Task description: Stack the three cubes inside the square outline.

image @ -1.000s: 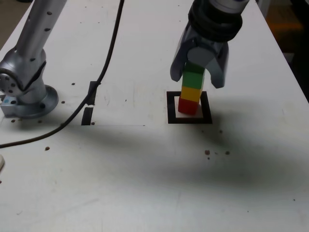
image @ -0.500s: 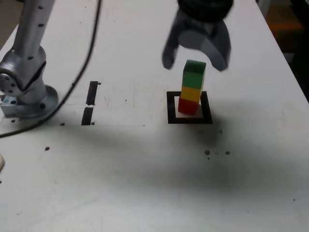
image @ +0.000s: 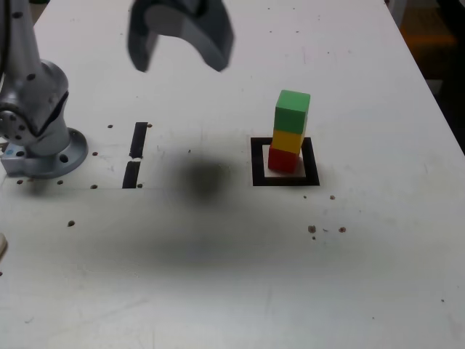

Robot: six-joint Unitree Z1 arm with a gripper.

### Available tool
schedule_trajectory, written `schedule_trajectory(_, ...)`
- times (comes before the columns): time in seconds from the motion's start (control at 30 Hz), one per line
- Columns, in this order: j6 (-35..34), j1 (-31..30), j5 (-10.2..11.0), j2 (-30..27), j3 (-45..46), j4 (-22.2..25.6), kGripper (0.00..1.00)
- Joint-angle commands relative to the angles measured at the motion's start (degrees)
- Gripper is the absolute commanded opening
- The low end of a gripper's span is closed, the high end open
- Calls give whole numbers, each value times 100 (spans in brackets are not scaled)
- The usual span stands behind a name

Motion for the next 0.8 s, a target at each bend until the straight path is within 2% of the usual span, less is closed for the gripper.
schedule_trajectory(0.0,33,120,17,-1067,844,-245,100)
schedule_trajectory(0.07,52,174,-2,-1210,1253,-526,100)
schedule_trajectory(0.17,77,216,-102,-1329,1993,-1193,100)
schedule_trajectory(0.37,195,248,-389,-1092,3222,-2738,100)
schedule_trajectory(0.5,271,248,-449,-854,3425,-3006,100)
schedule_trajectory(0.77,301,248,-456,-414,3614,-3037,100)
